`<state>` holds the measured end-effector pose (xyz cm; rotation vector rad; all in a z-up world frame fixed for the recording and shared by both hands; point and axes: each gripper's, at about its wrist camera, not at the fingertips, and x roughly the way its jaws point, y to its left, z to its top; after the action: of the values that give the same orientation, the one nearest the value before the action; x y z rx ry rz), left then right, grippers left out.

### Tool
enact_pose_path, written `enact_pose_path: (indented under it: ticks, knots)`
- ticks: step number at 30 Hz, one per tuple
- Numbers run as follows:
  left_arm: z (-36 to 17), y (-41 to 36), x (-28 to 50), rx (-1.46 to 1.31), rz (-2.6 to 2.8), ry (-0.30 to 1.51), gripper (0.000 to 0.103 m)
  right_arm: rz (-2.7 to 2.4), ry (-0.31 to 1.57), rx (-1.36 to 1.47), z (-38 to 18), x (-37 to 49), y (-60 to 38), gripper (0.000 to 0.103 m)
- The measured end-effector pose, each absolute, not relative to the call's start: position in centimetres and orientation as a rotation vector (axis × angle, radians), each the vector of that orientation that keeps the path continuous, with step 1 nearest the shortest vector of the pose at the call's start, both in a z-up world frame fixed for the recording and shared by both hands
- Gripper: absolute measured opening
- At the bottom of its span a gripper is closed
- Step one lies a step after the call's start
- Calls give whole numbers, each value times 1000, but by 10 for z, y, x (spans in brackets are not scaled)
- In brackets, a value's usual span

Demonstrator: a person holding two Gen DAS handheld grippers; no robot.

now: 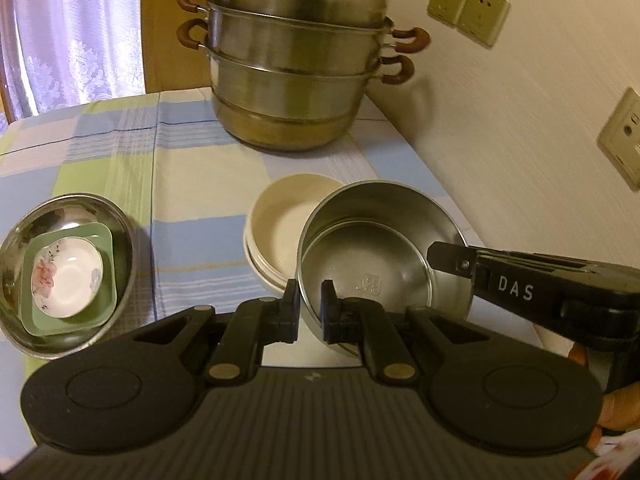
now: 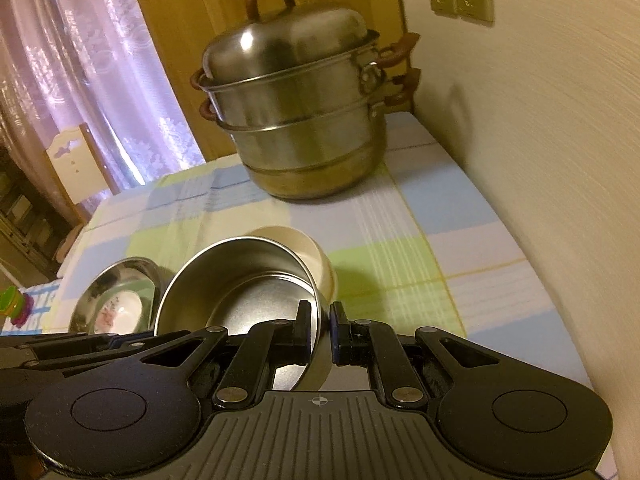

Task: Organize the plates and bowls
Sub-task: 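Carry the steel bowl with both grippers and lower it into the cream bowl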

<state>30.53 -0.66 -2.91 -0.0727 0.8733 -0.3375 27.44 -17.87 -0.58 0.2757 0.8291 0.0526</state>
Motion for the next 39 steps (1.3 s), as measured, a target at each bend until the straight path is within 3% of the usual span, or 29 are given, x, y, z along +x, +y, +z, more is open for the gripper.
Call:
enact_pose_path:
  ticks: [39]
  knots:
    - [-58,0,381,-64,-289,902,9,64,862,244,-39,349,-169,9]
